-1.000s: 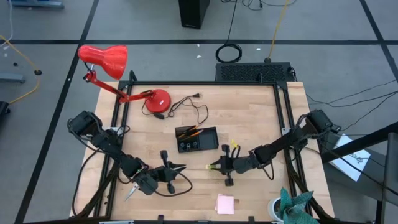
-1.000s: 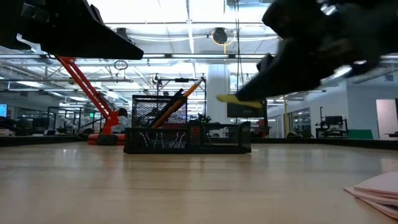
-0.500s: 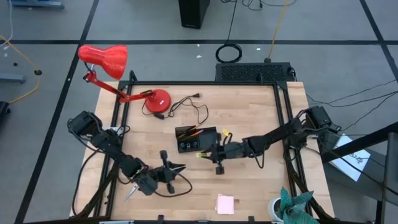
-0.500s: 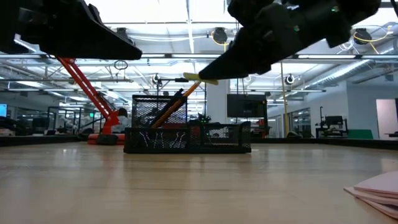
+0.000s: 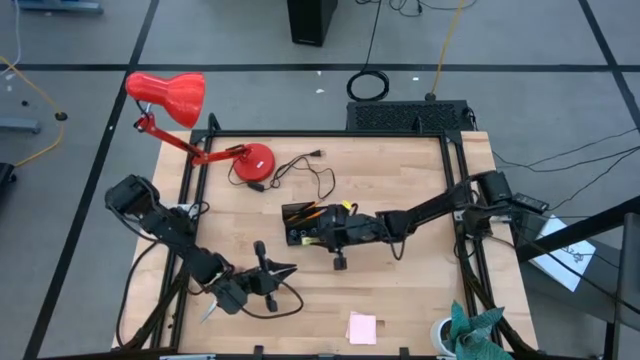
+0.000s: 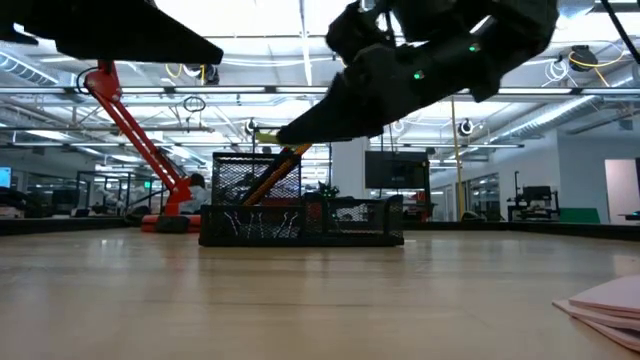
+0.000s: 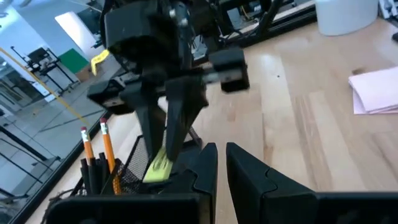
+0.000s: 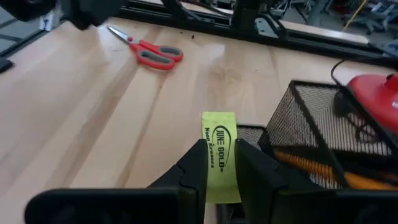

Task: Pick and place office supplies into organizer
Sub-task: Put the green eraser into the desk organizer

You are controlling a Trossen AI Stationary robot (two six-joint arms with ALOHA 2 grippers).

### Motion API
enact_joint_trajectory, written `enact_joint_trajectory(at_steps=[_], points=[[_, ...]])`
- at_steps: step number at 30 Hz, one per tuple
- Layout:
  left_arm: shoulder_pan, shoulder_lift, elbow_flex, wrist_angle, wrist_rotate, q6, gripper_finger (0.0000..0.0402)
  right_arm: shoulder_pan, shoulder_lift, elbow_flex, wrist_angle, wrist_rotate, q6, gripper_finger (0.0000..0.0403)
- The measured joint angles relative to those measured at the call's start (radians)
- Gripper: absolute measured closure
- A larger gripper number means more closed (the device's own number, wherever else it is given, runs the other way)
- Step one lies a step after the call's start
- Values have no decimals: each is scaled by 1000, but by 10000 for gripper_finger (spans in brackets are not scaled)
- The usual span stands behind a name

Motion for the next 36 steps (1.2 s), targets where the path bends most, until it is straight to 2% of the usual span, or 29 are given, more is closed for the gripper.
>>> enact_joint_trajectory(at_steps=[8,18,30,36], points=[[-1,-18,0,4,8,9,360,-47,78,91,-45,3,-50,344],[-6,-18,0,5,10,19,360,-101,150,97,-31,-32,-7,344],[-5,-18,0,4,10,17,360,-100,152,97,-47,-36,-15,342],[-5,-18,0,5,10,15,360,-99,153,96,-42,-42,17,315]])
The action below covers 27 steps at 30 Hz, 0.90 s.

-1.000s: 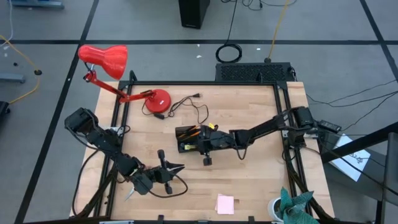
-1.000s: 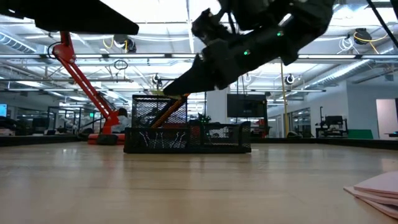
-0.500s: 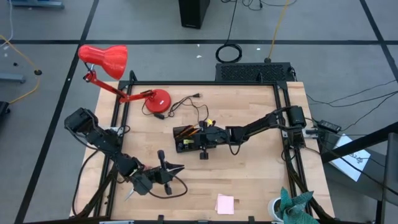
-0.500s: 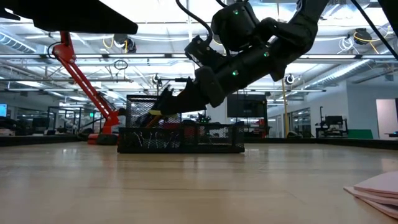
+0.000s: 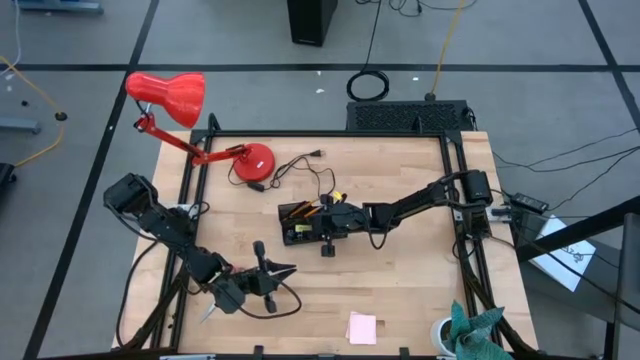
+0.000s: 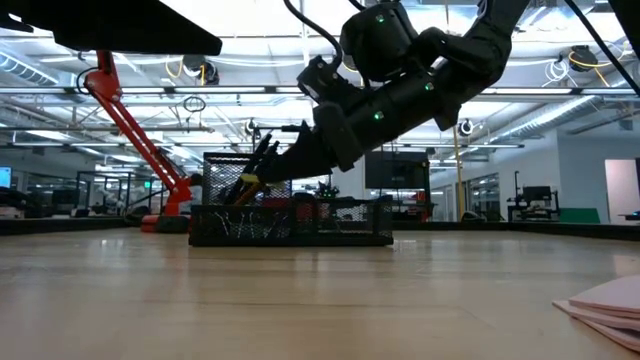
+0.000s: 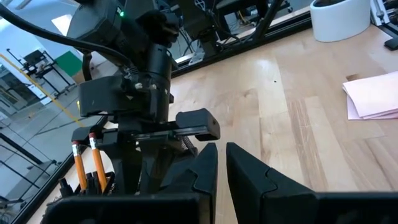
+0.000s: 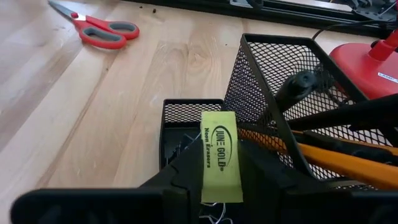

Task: Pick and place office supplies into organizer
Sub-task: Put the green eraser into the desk organizer, then adjust the desk organizer

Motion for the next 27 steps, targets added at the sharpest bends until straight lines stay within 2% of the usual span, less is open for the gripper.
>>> enact_joint_trajectory(at_steps=[8,15,21,24,27], points=[[0,0,0,0,0,-5,360,0,0,0,0,-5,12,278],[0,0,0,0,0,-8,360,8,-23,-3,-24,-11,47,273],[0,0,0,-42,1,-72,360,50,-131,-4,-135,-1,-4,290],[3,1,0,-87,4,-144,360,75,-186,-5,-236,63,-42,314],[18,1,0,-152,67,-262,360,101,-229,-6,-312,73,-75,351]])
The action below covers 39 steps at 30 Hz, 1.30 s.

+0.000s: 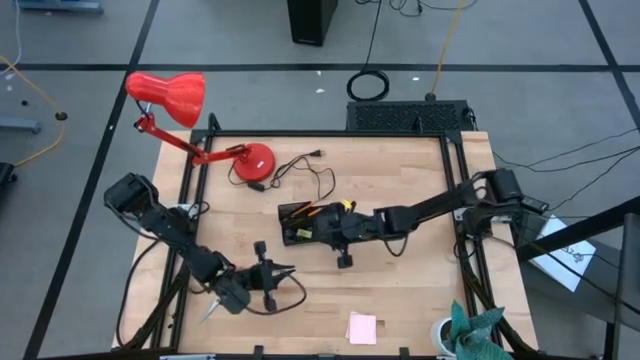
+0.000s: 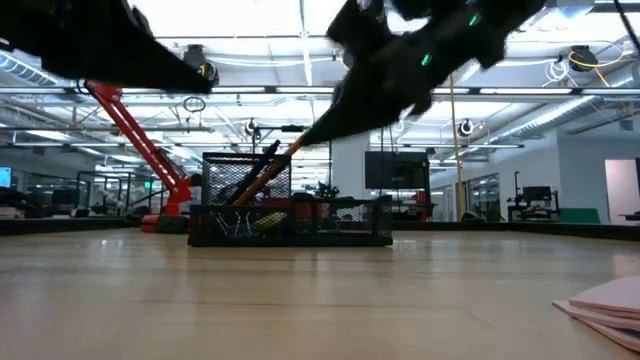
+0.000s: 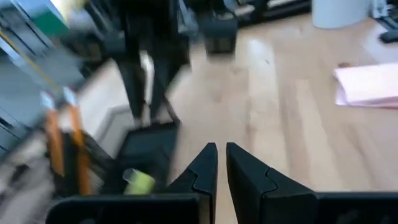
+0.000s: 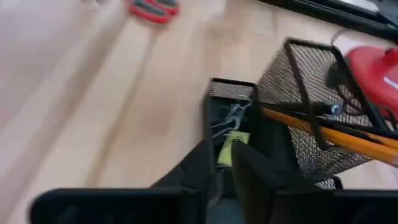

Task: Pick and place office supplies into organizer
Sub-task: Adjust the desk organizer

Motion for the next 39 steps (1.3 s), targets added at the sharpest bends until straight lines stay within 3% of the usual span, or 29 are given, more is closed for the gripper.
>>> enact_joint_trajectory(at_steps=[3,5,9,13,15,20,25,28,39], points=[[39,4,0,-72,144,-123,360,13,-47,5,-53,24,-16,392],[71,31,0,-98,202,-199,360,16,-66,-10,-97,97,-31,396],[117,81,-1,-98,224,-255,360,-26,-125,-88,-91,210,-39,401],[135,104,-1,-106,281,-266,360,-123,-179,-201,15,208,-2,402],[134,104,0,-107,291,-271,360,-182,-186,-239,90,159,18,402],[142,104,0,-167,298,-314,360,-320,-153,-245,152,-78,103,402],[183,104,0,-273,298,-413,360,-383,-103,-244,179,-91,128,402],[208,104,0,-320,298,-441,360,-408,-64,-245,174,-159,136,402],[289,104,0,-361,294,-434,360,-392,6,-245,166,-218,147,403]])
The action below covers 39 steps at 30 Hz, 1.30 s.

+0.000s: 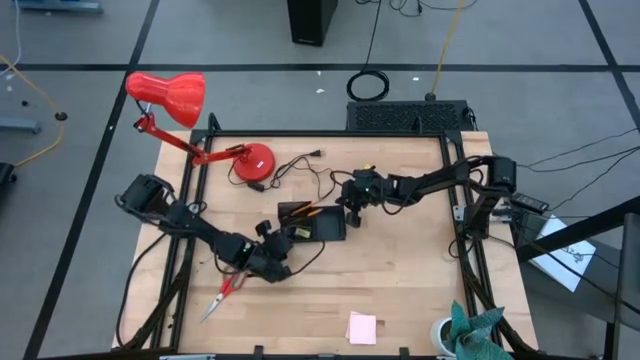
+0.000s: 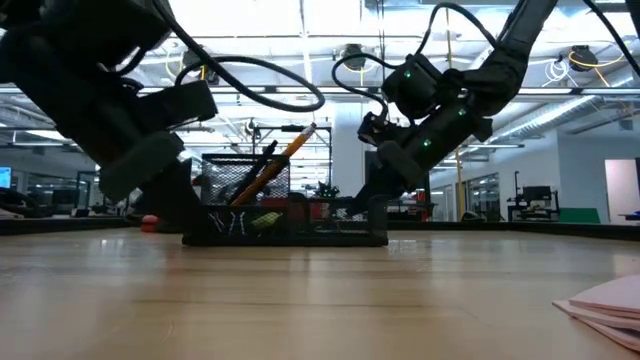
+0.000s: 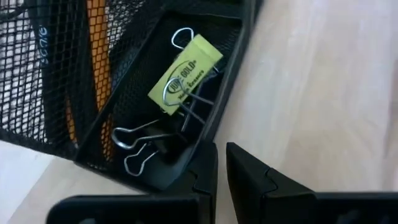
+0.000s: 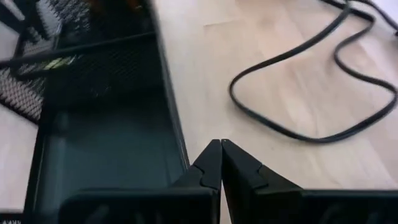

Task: Pick and place office supplies into organizer
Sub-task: Adjust the desk organizer

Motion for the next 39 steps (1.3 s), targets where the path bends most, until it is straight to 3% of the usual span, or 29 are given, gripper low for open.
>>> enact_joint_trajectory(at_steps=[9,16,23,30,39], points=[[30,0,0,-11,3,30,360,24,0,0,-16,39,17,403],[-47,0,4,15,32,111,360,24,-64,0,-67,120,15,403],[-117,-1,5,-129,11,-36,360,53,-231,-12,-253,219,60,403],[-117,-4,8,-281,-23,-185,360,145,-346,-111,-230,216,114,403],[-47,-3,6,-393,-66,-266,360,242,-354,-233,-104,215,180,403]])
